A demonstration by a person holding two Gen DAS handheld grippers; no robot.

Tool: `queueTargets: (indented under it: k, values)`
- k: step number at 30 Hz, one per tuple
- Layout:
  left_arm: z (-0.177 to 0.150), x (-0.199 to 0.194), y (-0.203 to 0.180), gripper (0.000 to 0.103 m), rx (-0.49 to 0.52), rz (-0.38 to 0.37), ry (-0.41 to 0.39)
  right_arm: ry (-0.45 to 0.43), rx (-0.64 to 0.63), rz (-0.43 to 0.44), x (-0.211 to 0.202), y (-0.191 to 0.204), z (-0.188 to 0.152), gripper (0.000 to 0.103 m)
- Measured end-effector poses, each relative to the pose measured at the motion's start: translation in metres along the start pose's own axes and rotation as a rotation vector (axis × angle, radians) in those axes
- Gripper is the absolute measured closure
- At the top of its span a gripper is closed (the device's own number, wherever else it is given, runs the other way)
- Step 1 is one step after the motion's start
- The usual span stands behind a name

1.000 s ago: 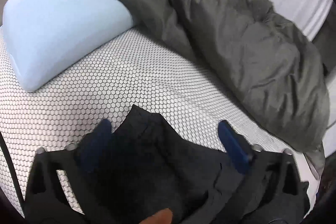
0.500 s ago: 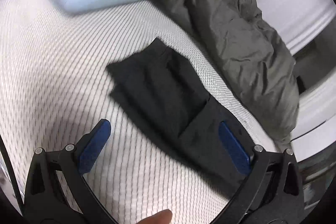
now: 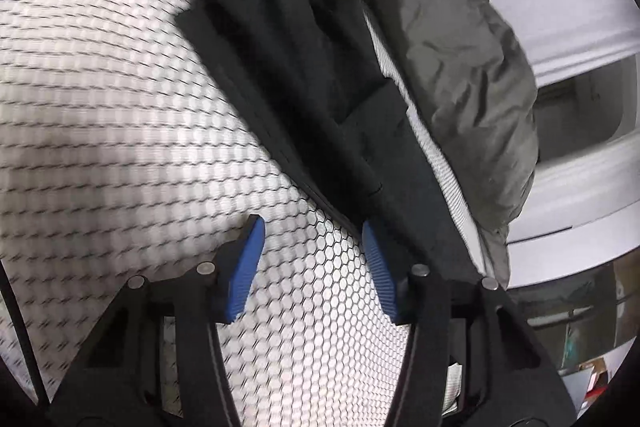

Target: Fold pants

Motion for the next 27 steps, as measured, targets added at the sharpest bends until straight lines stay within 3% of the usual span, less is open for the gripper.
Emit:
queueTargets:
  k: [1,3,6,9,12,15,17,19,20,23,27]
  values:
    - [0.000,0.008,0.000,0.061,-0.003,0.008,0.007,0.017,-0.006,0.014,0.005,0.004,-0.002,0.045]
    - [0.005,0.020,-0.001,0.061,-0.005,0.022,0.005,0.053,-0.024,0.032,0.016,0.012,-0.006,0.052]
    - [0.013,0.029,-0.008,0.061,-0.003,0.019,-0.010,0.090,-0.055,0.034,0.032,0.022,-0.011,0.054]
    - [0.024,0.037,-0.009,0.072,-0.008,0.026,-0.042,0.106,-0.036,0.031,0.048,0.023,-0.010,0.054]
    - [0.035,0.046,-0.008,0.098,-0.050,0.037,-0.085,0.081,0.029,0.028,0.062,0.015,0.001,0.054]
    - [0.039,0.046,-0.004,0.103,-0.072,0.022,-0.112,0.069,0.091,0.048,0.077,0.006,0.006,0.054]
    - [0.039,0.041,-0.005,0.103,-0.060,0.022,-0.130,0.066,0.100,0.058,0.081,0.004,0.005,0.066]
    - [0.038,0.033,-0.007,0.103,-0.026,0.035,-0.156,0.057,0.139,0.106,0.078,0.002,0.004,0.096]
    - [0.037,0.029,-0.009,0.103,-0.005,0.043,-0.166,0.042,0.156,0.134,0.072,0.001,0.004,0.099]
    - [0.030,0.008,-0.001,0.103,0.025,0.049,-0.176,-0.012,0.122,0.182,0.047,0.007,0.004,0.101]
    - [0.020,-0.029,0.021,0.103,0.037,0.058,-0.178,-0.005,0.042,0.201,-0.001,0.016,-0.023,0.101]
Point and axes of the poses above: each gripper's, at about its wrist camera, not at the fingertips, and x roughly the way its jaws point, y to its left, z to its top, the point moved 7 cm from there along x, roughly the way its jaws point, and after that the axes turned 9 degrees about -x, right-handed, at the moved point
